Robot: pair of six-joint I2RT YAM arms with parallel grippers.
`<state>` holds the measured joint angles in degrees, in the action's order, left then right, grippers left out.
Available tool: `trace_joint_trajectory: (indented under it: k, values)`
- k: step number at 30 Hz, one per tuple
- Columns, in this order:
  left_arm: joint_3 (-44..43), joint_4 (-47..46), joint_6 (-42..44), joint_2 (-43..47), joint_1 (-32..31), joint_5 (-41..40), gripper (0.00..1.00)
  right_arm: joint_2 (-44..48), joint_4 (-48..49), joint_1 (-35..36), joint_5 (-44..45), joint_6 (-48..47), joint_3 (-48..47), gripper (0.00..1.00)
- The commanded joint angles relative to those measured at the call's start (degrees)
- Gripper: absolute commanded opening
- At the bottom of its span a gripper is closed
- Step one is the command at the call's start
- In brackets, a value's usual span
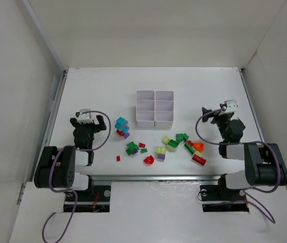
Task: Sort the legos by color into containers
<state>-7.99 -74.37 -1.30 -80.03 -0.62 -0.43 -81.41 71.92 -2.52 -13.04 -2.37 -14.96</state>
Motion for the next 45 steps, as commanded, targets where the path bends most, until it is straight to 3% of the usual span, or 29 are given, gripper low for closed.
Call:
trace_joint_trajectory:
  k: [1, 2, 6, 9, 11, 12, 13, 14, 15, 16, 17, 18, 20, 21, 22, 24, 26, 29, 32, 34, 36, 40, 44, 45]
  values:
    - [-1.4, -12.4, 0.5, 0.5, 0.3, 0.9, 1.0, 4.2, -2.9, 0.5, 0.3, -0.4, -3.4, 1.0]
    - [-1.4, -12.4, 0.5, 0.5, 0.3, 0.9, 1.0, 6.1, -12.0, 0.5, 0.3, -0.4, -6.8, 1.0]
    - [-0.5, -13.7, 1.3, 0.5, 0.3, 1.6, 1.0, 14.7, -32.0, 0.5, 1.5, -1.1, -17.7, 1.0]
    - [1.7, -17.4, 4.5, 4.1, 0.8, 9.8, 1.0, 19.3, -44.7, 2.1, 9.4, -2.5, -26.9, 1.0]
    - [-1.2, -1.5, 5.4, 14.2, 0.8, 13.7, 1.0, 20.6, -52.1, 4.1, 20.2, -6.9, -32.8, 1.0]
    - [-4.7, 8.2, 13.3, 17.9, 0.8, 16.3, 1.0, 20.6, -55.8, 7.3, 24.1, -9.6, -36.0, 1.0]
    - [-15.2, 19.1, 23.3, 20.5, 0.8, 20.8, 1.0, 20.6, -62.1, 9.4, 28.3, -16.2, -41.8, 1.0]
    - [-20.3, 36.5, 30.7, 21.6, 0.8, 24.4, 1.0, 20.0, -64.3, 11.6, 33.1, -19.7, -44.2, 1.0]
    - [-24.7, 40.9, 34.1, 21.6, 0.3, 21.5, 1.0, 19.4, -65.7, 16.5, 44.5, -23.3, -46.0, 1.0]
    - [-28.2, 43.0, 34.3, 21.6, -0.3, 16.2, 1.0, 18.7, -65.7, 18.5, 50.3, -26.3, -48.3, 1.0]
    - [-34.7, 46.8, 34.3, 20.5, -0.8, 5.7, 1.0, 17.3, -65.7, 19.8, 55.3, -29.3, -49.4, 1.0]
    - [-38.3, 50.4, 35.0, 18.2, -1.8, 2.4, 1.0, 16.5, -65.7, 20.6, 64.7, -28.1, -50.8, 1.0]
    - [-50.6, 61.5, 39.8, 15.1, -1.8, 1.0, 1.0, 15.8, -69.2, 21.3, 70.9, -20.3, -55.1, 1.0]
    - [-54.5, 72.9, 41.7, 12.0, -2.5, 1.7, 1.0, 15.8, -74.3, 21.3, 68.4, -13.3, -56.9, 1.0]
    - [-57.9, 77.4, 40.9, 10.7, -2.5, 1.7, 1.0, 17.1, -79.6, 21.3, 53.4, -12.2, -58.4, 1.0]
    - [-66.3, 89.1, 38.6, 8.7, -3.2, 8.9, 1.0, 18.3, -90.8, 20.5, 36.4, -8.9, -61.5, 1.0]
    - [-69.5, 94.1, 36.6, 8.0, -3.8, 17.1, 1.0, 17.5, -98.6, 19.9, 25.1, -5.2, -63.1, 1.0]
    - [-70.3, 97.7, 38.3, 9.4, -4.9, 28.4, 1.0, 14.7, -104.6, 19.9, 17.7, -1.0, -65.2, 1.0]
    - [-67.9, 99.9, 40.9, 10.7, -5.6, 32.6, 1.0, 15.7, -104.5, 21.5, 14.2, 2.0, -61.4, 1.0]
    - [-66.5, 103.5, 49.8, 10.7, -6.3, 34.2, 1.0, 18.6, -100.1, 23.3, 12.5, 3.9, -56.4, 1.0]
    - [-65.1, 106.7, 53.4, 11.2, -7.9, 34.1, 1.0, 20.3, -97.0, 24.7, 10.5, 6.6, -53.3, 1.0]
    - [-64.0, 109.0, 49.5, 6.7, -10.7, 33.6, 1.0, 21.4, -92.7, 27.4, 10.5, 10.8, -49.1, 1.0]
    - [-68.8, 113.4, 45.2, -0.8, -14.3, 31.2, 1.0, 19.2, -92.7, 30.5, 12.0, 11.4, -49.6, 1.0]
    - [-71.6, 114.0, 44.5, -2.0, -15.1, 27.5, 1.0, 18.6, -92.7, 30.5, 12.0, 11.4, -49.6, 1.0]
